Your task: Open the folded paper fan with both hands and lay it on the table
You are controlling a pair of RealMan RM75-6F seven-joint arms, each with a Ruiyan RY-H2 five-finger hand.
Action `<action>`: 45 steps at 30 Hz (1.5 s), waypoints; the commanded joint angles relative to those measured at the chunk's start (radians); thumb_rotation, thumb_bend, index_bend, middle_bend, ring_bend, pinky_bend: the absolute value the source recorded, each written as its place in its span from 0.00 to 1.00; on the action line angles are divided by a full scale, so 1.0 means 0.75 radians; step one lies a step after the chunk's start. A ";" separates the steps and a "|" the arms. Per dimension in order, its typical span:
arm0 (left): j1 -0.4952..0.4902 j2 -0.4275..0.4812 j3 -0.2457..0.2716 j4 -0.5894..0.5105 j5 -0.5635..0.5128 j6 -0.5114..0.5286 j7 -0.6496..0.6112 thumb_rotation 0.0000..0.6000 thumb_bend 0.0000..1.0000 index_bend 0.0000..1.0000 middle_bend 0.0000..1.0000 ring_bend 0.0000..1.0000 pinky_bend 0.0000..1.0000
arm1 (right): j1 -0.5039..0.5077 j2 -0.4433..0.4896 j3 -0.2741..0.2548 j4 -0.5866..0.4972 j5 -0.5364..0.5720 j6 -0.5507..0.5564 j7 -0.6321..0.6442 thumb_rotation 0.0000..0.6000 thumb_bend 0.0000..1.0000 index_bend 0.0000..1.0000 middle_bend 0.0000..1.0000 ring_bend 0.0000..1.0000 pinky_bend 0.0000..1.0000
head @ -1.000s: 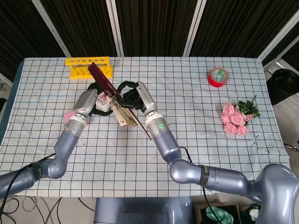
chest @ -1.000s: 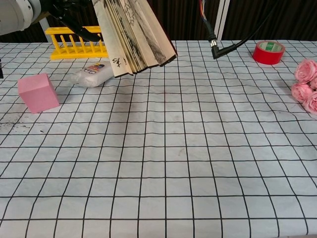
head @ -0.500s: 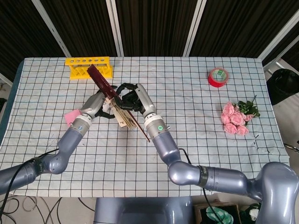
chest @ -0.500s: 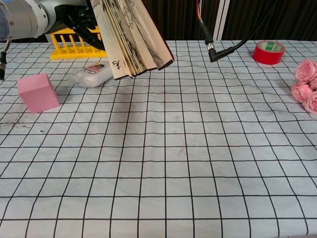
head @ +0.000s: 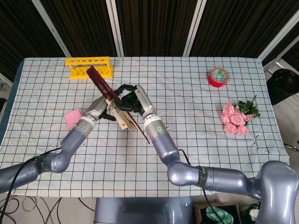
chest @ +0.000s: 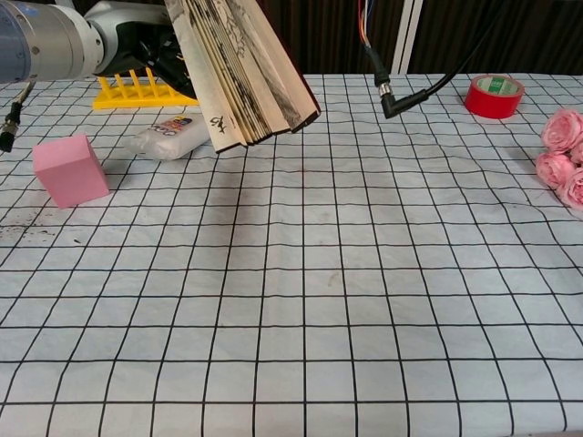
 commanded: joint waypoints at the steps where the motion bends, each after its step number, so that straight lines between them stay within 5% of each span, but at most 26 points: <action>1: -0.003 0.000 0.002 -0.003 0.001 -0.008 -0.016 1.00 0.34 0.54 0.10 0.00 0.04 | 0.002 0.002 -0.003 -0.003 0.004 0.003 0.004 1.00 0.63 0.90 0.98 1.00 0.92; 15: -0.013 0.022 0.028 -0.026 0.036 -0.038 -0.075 1.00 0.52 0.69 0.15 0.00 0.04 | 0.015 0.015 -0.021 -0.007 0.023 0.009 0.026 1.00 0.63 0.90 0.98 1.00 0.92; 45: 0.033 0.218 0.032 -0.128 -0.046 0.100 -0.054 1.00 0.52 0.78 0.19 0.00 0.04 | -0.069 0.090 -0.113 0.029 -0.015 0.068 0.005 1.00 0.63 0.91 0.98 1.00 0.92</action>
